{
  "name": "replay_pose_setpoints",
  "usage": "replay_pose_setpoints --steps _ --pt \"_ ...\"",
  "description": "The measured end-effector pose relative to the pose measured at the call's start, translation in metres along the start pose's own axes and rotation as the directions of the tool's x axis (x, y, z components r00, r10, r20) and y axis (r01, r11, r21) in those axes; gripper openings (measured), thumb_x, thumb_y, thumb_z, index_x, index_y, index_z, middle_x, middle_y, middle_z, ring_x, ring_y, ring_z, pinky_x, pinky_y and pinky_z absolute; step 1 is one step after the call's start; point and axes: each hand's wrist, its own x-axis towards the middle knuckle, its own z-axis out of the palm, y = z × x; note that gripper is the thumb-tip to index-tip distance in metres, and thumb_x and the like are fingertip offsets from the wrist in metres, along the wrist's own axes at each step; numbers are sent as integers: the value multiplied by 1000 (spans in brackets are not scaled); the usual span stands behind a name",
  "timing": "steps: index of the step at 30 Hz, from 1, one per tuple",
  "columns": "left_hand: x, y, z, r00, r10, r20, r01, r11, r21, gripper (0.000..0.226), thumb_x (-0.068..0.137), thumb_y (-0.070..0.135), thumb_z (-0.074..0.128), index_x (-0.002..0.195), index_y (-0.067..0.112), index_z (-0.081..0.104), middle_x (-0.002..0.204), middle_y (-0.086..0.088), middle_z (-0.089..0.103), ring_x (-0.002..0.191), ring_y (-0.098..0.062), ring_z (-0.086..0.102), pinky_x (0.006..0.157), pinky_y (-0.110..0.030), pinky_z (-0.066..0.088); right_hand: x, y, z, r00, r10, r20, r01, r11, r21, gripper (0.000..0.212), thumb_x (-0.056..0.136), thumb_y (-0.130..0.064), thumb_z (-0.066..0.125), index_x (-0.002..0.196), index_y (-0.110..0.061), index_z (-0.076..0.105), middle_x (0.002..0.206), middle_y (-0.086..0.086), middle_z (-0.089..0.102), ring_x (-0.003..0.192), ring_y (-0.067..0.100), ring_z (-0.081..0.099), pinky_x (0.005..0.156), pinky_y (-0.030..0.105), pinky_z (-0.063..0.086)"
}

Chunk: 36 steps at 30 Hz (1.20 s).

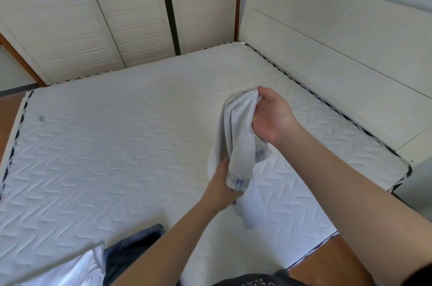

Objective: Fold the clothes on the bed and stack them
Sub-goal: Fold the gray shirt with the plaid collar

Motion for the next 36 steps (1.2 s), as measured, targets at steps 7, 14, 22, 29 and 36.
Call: replay_pose_setpoints --steps 7,14,22,29,36 --pt "12 -13 17 970 -176 -170 212 951 227 38 99 35 53 117 3 57 114 -17 66 106 -33 63 84 -33 48 17 -19 14 998 -51 42 47 995 87 30 101 -25 42 109 0 57 106 11 61 119 26 57 111 39 36" --pt "32 23 -24 978 68 -198 -18 969 245 41 95 30 58 62 19 36 56 4 39 51 -10 39 50 -21 27 42 -16 -36 994 -85 -75 57 946 -319 15 100 -18 47 94 -11 59 94 8 60 88 23 59 92 35 45" --pt "59 65 -53 939 21 -345 -39 998 -48 45 92 25 59 56 22 32 51 8 29 53 -12 30 54 -30 25 7 75 -116 982 -50 -184 -145 437 -888 18 97 -33 55 105 -20 65 98 1 70 82 12 66 72 28 47" --pt "69 95 -42 933 -145 -329 34 946 -322 39 91 6 49 56 16 35 51 4 33 49 -13 31 49 -27 29 -28 118 -134 936 -319 -151 4 438 -899 14 91 -45 60 104 -38 58 101 -15 64 83 -5 60 64 6 43" --pt "73 108 -32 946 -198 -258 67 895 -441 36 92 2 45 59 14 37 42 9 37 42 -9 36 48 -23 40 -15 119 -132 944 -260 -203 -111 332 -937 27 90 -41 62 102 -16 60 93 -6 63 84 13 62 71 26 49"
